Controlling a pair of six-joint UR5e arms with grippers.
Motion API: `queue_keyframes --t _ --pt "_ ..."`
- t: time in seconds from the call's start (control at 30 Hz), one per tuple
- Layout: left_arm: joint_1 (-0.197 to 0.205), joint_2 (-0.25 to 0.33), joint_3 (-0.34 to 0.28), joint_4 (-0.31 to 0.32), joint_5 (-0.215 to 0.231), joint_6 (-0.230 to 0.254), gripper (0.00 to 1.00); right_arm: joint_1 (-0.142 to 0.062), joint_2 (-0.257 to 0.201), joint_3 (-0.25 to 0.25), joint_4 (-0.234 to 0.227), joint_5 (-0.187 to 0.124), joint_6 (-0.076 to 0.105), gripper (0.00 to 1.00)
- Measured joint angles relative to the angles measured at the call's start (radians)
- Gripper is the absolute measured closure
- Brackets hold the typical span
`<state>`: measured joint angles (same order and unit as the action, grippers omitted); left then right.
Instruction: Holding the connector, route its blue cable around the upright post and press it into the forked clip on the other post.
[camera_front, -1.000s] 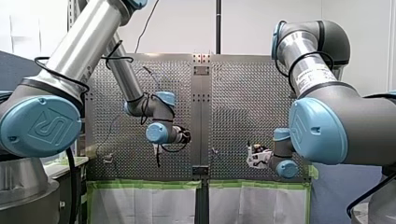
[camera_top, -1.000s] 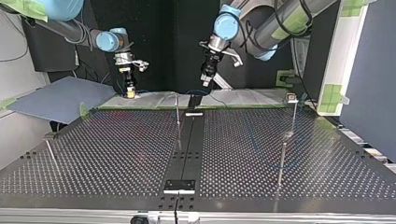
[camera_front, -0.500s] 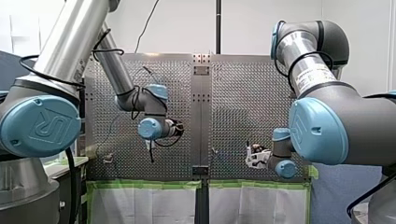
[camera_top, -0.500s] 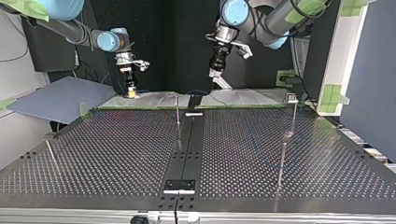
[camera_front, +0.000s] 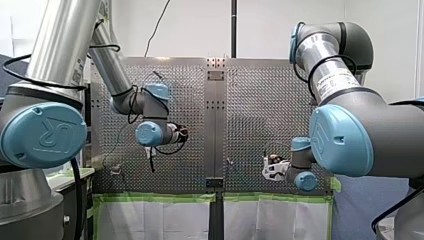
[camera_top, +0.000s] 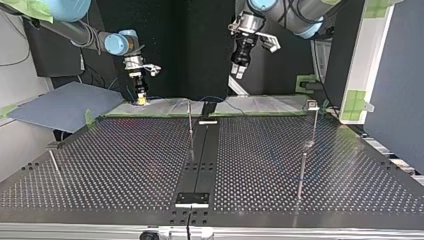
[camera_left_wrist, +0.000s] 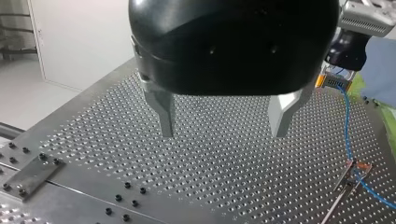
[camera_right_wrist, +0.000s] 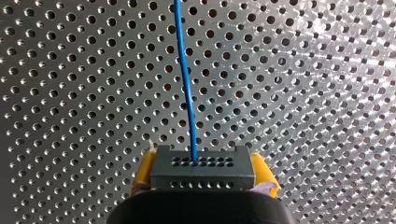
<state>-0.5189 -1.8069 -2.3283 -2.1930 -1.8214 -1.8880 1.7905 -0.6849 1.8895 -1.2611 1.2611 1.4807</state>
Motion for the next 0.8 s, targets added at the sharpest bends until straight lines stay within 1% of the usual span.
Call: queue_keyframes --t 0.17,0.23,0.57,0.7,0.8 --pt "0.001 0.041 -0.042 0.030 -0.007 0.010 0.00 0.001 0.000 0.000 0.001 0.000 0.000 1.00" --pt "0.001 0.048 -0.059 0.046 -0.008 0.018 0.00 0.001 0.000 0.000 0.001 0.000 0.000 1.00" --pt "0.002 0.034 -0.142 0.129 -0.010 0.028 0.00 0.000 0.000 0.000 0.001 0.000 0.000 1.00" --pt "0.003 0.033 -0.161 0.159 -0.012 0.029 0.00 -0.002 0.000 0.001 0.001 0.005 -0.001 1.00" --pt "0.003 0.033 -0.164 0.173 -0.022 0.029 0.00 -0.006 0.000 0.000 0.002 0.018 -0.002 1.00"
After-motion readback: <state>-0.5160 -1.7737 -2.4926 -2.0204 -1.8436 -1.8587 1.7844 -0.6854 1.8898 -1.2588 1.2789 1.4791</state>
